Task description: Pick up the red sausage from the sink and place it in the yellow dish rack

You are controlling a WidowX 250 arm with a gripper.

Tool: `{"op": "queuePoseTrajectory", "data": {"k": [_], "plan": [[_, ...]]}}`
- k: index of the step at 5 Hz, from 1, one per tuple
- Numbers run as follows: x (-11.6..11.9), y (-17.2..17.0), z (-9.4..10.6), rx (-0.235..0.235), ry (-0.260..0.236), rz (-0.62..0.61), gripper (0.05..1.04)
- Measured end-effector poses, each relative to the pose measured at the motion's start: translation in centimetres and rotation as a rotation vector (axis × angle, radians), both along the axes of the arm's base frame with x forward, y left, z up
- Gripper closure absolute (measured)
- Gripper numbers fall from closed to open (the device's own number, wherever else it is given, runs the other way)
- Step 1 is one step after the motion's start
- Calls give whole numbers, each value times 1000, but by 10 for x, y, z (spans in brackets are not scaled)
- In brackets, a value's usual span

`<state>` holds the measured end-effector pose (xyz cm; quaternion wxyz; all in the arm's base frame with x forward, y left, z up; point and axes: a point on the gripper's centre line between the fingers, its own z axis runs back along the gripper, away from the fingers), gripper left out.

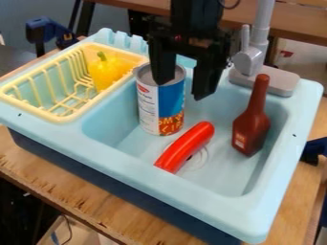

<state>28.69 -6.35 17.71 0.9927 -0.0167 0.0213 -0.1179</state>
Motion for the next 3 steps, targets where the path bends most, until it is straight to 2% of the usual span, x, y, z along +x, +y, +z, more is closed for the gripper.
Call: {"op": "queuePoseTrajectory", "data": {"k": [3], "plan": [[-1, -9, -35, -41, 84, -2, 83]]}}
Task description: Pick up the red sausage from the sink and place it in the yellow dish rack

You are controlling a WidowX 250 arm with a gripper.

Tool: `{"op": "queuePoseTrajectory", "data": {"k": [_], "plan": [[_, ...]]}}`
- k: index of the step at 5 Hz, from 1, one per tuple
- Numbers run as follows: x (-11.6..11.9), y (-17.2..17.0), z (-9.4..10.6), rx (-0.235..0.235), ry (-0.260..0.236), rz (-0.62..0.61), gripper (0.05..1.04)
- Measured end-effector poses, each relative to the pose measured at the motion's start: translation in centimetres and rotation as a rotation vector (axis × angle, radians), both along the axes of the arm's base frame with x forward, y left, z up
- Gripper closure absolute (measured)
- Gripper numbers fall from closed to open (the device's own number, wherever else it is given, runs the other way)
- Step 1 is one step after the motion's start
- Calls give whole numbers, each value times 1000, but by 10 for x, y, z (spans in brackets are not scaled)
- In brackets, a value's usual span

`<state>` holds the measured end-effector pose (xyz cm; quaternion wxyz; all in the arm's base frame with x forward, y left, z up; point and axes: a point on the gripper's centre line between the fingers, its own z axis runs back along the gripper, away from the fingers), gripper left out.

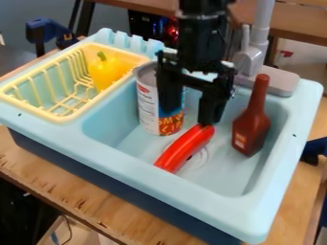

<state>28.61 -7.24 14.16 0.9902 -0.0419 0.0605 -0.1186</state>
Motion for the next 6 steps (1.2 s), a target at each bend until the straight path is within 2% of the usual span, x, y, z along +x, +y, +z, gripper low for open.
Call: {"op": "queuePoseTrajectory", "data": {"k": [2, 4, 5, 6], "plan": [[-11, -2, -32, -13, 65, 32, 83], [-14, 0, -47, 8, 110, 45, 83], [-14, 3, -54, 8, 104, 66, 83], [-15, 11, -61, -29, 102, 87, 122]]}}
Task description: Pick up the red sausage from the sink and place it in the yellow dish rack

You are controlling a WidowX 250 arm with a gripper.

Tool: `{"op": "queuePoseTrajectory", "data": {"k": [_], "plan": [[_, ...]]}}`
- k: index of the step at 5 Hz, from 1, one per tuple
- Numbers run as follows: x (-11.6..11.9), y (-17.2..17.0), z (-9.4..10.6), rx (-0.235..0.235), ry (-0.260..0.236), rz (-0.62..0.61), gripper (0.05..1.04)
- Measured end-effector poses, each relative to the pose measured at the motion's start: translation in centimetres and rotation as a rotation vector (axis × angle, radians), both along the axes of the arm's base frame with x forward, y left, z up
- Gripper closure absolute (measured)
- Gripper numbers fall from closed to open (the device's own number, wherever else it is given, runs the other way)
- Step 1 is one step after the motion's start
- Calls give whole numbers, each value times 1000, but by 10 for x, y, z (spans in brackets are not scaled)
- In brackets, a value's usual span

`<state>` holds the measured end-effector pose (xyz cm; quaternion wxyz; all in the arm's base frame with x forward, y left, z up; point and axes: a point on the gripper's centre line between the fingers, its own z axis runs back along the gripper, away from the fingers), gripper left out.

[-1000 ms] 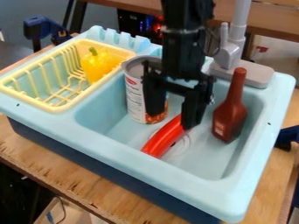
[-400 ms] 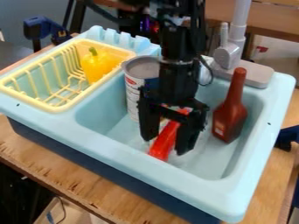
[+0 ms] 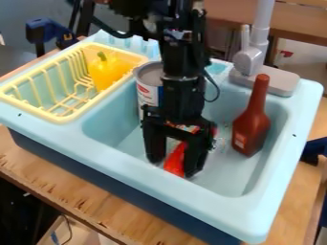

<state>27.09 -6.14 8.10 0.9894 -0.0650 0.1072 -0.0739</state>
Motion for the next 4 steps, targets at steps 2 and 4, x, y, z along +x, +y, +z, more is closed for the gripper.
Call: {"op": "queuePoseTrajectory", "data": {"k": [2, 4], "plan": [[2, 3, -3, -20, -28, 29, 537], [4, -14, 24, 82, -62, -8, 537]]}}
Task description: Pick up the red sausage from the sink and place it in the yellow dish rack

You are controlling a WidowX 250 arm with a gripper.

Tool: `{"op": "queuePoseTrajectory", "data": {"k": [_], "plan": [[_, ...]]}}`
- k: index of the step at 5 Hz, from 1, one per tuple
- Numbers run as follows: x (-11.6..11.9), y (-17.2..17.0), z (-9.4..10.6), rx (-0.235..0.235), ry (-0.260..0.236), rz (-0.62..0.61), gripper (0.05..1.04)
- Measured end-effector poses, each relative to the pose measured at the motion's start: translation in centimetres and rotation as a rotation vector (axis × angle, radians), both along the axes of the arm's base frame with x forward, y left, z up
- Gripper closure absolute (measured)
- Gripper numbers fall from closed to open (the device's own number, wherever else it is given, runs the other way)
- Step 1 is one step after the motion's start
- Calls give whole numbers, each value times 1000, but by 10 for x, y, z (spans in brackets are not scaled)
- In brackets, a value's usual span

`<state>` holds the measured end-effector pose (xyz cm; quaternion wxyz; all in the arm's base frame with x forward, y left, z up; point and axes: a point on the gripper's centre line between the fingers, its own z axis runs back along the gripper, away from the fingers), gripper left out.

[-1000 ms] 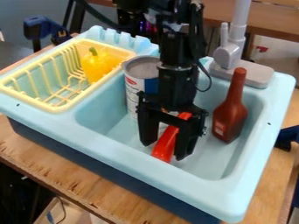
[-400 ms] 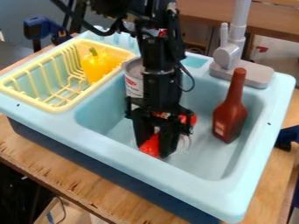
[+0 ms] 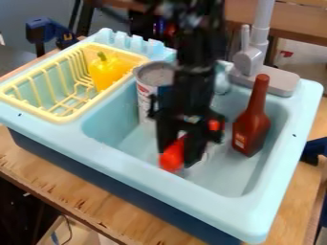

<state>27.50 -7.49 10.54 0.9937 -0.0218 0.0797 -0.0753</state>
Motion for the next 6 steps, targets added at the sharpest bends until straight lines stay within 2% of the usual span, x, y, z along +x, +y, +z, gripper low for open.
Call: {"op": "queuePoseTrajectory", "data": {"k": [1, 2, 3, 4, 5, 6], "plan": [[-2, -11, 32, 81, -56, 5, 537], [-13, -18, 68, 164, -87, 74, 537], [-31, -8, 104, 238, -97, 250, 537], [-49, 13, 128, 218, -132, 361, 537], [-64, 50, 132, 192, -110, 516, 537], [-67, 88, 122, 153, -77, 631, 537]]}}
